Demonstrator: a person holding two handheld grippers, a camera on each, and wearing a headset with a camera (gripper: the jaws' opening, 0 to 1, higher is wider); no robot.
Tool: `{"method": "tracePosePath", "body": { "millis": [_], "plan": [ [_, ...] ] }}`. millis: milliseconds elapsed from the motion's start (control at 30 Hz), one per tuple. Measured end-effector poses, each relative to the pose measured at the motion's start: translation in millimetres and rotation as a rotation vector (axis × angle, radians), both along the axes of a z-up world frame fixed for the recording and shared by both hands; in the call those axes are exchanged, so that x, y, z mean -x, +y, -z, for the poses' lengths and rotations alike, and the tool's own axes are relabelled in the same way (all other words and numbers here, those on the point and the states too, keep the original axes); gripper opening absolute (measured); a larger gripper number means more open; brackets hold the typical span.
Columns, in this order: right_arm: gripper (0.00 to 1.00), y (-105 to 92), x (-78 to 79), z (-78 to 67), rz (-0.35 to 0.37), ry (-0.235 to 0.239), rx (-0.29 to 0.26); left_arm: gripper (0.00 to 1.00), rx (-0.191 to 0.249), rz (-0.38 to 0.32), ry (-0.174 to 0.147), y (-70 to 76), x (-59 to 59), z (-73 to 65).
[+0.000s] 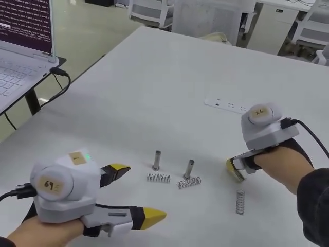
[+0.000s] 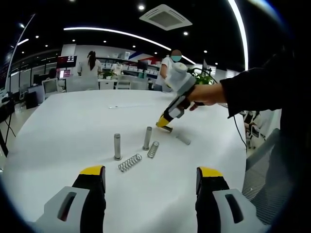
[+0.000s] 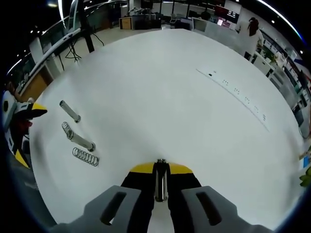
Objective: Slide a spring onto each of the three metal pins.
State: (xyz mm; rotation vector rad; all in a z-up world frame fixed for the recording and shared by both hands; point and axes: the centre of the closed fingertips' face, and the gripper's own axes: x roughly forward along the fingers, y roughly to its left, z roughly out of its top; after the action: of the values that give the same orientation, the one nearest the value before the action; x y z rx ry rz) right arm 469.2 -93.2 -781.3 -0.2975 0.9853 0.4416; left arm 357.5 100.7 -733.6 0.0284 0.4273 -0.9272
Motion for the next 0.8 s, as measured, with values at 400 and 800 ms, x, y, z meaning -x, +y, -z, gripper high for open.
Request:
{"method": "tracePosePath", "body": {
  "millis": [400, 800],
  "plan": [
    [0.06, -1.9, 11.4, -14.7, 0.046, -0.031, -0.073, 0.73, -0.004, 0.014, -0.009, -3.1, 1.6, -2.7],
    [0.06, 6.8, 25.2, -25.3, 0.035, -0.066, -0.110, 0.72, -0.011, 0.023, -0.017, -4.0, 2.8, -5.0]
  ]
}}
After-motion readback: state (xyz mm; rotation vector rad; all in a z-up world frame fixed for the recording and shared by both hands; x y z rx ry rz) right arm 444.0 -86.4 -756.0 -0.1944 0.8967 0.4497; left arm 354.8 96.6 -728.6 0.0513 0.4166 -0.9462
